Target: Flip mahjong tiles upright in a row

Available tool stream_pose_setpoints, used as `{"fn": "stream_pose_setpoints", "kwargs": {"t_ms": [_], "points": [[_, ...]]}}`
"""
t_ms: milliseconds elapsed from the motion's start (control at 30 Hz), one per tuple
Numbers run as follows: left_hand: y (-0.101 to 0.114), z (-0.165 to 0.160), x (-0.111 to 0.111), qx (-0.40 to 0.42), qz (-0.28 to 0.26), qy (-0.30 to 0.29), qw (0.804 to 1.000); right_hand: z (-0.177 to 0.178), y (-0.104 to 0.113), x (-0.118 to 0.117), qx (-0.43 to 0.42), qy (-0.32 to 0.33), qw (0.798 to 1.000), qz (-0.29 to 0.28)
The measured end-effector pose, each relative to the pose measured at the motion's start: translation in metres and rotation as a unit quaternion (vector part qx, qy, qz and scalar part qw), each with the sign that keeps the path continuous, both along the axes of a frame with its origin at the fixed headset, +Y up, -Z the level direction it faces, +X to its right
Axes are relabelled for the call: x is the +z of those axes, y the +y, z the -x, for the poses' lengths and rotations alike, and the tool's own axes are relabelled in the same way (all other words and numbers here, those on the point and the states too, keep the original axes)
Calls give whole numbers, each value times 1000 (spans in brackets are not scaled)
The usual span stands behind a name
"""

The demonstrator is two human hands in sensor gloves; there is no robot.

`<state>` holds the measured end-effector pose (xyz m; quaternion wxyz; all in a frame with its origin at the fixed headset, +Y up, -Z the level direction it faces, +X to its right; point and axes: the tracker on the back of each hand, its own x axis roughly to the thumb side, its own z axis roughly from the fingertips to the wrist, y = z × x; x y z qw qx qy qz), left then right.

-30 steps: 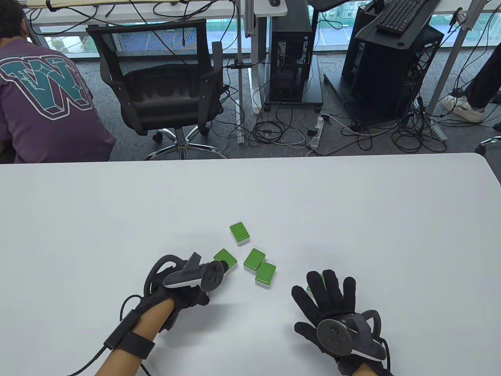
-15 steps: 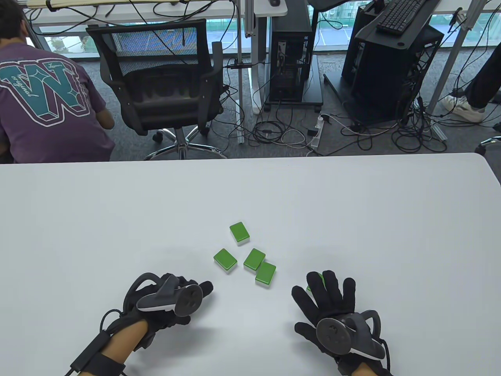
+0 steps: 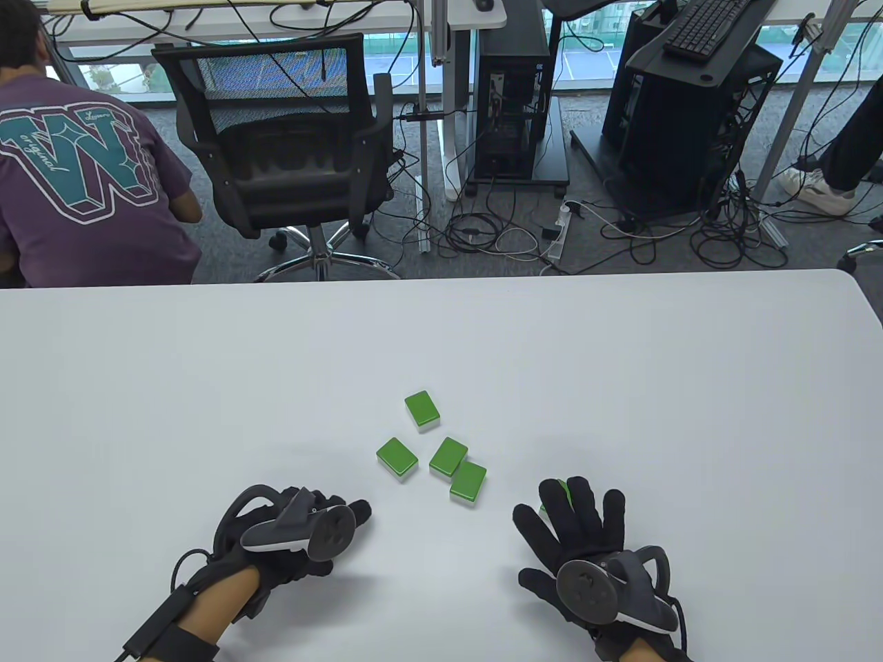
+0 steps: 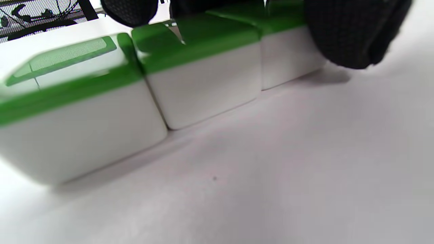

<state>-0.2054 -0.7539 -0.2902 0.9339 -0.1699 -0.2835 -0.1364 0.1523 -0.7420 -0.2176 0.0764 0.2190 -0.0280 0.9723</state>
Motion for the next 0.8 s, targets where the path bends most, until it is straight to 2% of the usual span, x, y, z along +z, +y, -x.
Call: {"fn": "stream_pose_setpoints", "kwargs": {"t_ms": [67, 200, 333, 467, 567, 800], "points": [[1, -1, -2, -8, 24, 10, 1000, 0, 0, 0, 0, 0, 1000, 0], [6, -5, -8, -1, 39, 23, 999, 0, 1, 0, -2, 0, 1000, -1], [17, -19, -18, 17, -8, 62, 998, 0, 0, 0, -3, 0, 1000, -1], [29, -47, -29, 14, -83, 67, 994, 0, 2, 1, -6, -1, 1000, -4], [31, -66, -41, 9, -111, 74, 991, 1, 3, 1, -9, 0, 1000, -6], [19, -92, -68, -4, -111, 110, 988, 2, 3, 1, -7, 6, 1000, -9]]}}
